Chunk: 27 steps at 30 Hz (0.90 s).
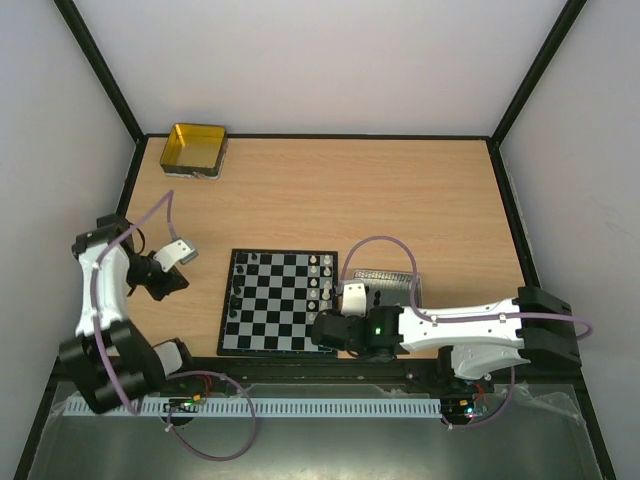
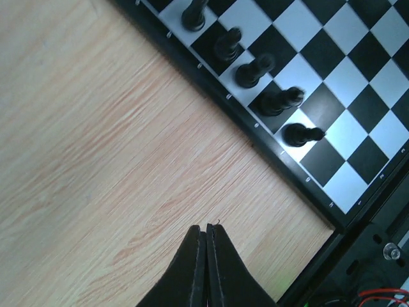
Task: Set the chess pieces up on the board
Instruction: Move the chessboard to the center of the board.
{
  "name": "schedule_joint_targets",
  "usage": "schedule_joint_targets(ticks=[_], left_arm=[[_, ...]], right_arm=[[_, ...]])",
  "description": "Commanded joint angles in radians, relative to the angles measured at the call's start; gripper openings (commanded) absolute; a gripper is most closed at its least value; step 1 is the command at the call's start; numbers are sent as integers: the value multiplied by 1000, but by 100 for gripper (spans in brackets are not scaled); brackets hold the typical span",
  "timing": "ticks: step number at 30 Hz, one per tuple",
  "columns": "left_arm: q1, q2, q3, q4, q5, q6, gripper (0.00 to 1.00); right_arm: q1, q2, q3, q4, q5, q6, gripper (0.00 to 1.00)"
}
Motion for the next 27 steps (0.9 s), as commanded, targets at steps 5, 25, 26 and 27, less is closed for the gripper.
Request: schedule_joint_targets(ticks=[5,25,26,27], left_arm=[[96,263,35,-38,41,162,2],[-73,487,0,106,58,25,2],[-80,492,-3,115,56,17,2],[-84,499,-6,126,56,12,2]], right_arm=[[30,-40,41,-68,-4,28,2],[326,414,315,178,-129,-53,2],[326,426,315,184,-131,-56,2],[325,435,320,184,-134,-58,2]])
